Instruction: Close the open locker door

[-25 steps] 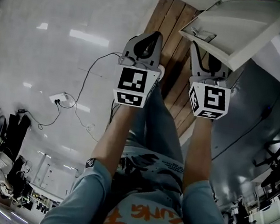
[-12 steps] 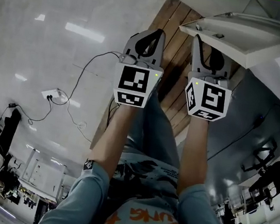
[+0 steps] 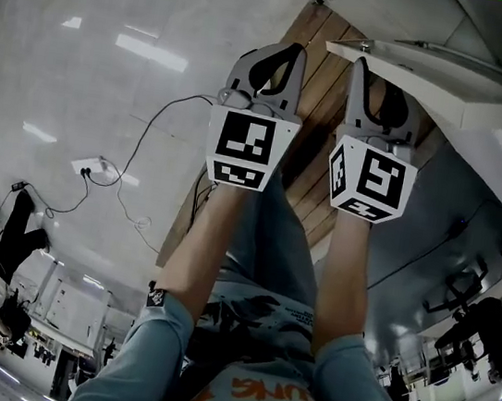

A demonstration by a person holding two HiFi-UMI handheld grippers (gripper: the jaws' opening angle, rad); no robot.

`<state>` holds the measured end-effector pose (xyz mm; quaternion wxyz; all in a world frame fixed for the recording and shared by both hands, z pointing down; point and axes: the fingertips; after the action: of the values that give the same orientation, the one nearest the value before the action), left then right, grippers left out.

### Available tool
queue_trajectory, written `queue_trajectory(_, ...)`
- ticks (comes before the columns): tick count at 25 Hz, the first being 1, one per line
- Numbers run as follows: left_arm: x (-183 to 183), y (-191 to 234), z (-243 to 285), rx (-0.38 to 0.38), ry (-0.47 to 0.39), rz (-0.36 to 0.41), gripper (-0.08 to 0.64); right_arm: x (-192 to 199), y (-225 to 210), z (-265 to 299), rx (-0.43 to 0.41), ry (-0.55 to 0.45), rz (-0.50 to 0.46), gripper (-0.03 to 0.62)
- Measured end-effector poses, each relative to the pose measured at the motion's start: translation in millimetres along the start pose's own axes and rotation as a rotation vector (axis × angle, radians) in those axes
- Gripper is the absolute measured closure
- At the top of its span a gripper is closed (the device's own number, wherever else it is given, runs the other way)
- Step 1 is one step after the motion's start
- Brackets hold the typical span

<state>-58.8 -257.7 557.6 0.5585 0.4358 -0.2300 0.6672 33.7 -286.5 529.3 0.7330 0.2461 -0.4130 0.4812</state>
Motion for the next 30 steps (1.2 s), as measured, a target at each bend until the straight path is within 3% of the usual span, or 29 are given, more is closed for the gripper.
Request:
queue_trajectory(10, -18, 25, 22, -0.012, 0.000, -0.004, 0.541, -27, 0, 37, 0.051, -0.012, 0.007, 0.434)
queue_trajectory(30, -59, 43, 67, 0.062, -0.013, 0.041, 0.541, -59, -19, 96, 0.150, -0.030, 0.008, 0.442)
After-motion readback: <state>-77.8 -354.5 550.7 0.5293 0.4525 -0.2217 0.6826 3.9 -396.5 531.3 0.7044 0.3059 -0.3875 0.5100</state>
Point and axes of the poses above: the fingertips, and each gripper's own axes: z forward along the fingers, y to its left, x out of its underside, and after that the axes turned 6 degrees about z, right-handed
